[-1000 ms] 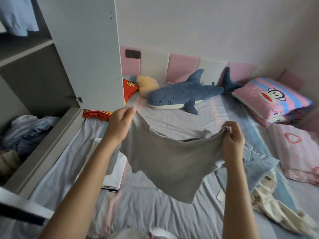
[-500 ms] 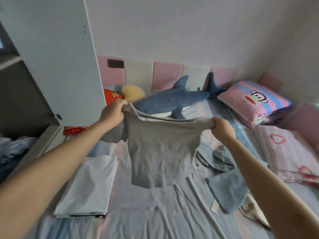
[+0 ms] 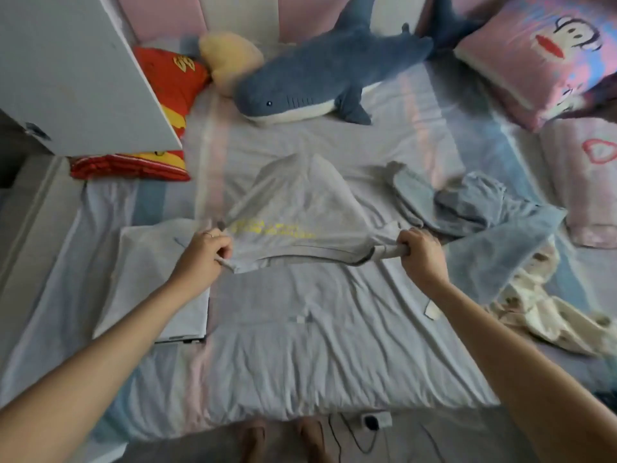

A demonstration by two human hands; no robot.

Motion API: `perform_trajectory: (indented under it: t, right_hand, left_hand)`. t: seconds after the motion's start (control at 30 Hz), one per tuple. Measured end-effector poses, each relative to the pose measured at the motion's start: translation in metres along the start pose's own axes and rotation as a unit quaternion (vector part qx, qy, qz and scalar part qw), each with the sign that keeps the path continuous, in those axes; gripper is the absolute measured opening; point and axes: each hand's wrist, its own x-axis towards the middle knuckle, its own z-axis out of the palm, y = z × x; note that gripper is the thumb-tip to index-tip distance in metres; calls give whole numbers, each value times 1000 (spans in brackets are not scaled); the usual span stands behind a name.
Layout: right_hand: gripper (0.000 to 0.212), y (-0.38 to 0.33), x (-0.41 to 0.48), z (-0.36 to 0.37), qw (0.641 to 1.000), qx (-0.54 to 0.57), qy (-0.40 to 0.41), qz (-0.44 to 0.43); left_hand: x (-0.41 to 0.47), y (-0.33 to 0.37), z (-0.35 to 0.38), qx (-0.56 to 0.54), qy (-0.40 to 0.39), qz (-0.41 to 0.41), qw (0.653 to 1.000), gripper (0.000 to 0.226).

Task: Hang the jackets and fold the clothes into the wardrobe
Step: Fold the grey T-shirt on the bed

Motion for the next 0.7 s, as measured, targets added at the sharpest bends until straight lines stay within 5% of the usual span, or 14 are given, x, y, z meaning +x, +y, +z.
perform_trajectory:
  t: [0.23,0.4,0.57,0.7]
  right_hand:
    - [23,75,-111,156,961,-119,-245,41]
    - [32,106,-173,201,916,-144,-370,62]
    - [42,107,-143,236,968,-1,-213,132]
    - [35,93,-43,284,935,212,-86,271]
  left_hand:
    - [-133,-75,177,-75,-216,-115,967,41]
    - [-191,-81,234,-98,-357,-112,922,41]
    - [-142,-116,257,-57,-127,-174,975,39]
    - [-53,-161,279,-103,78,-340,932,53]
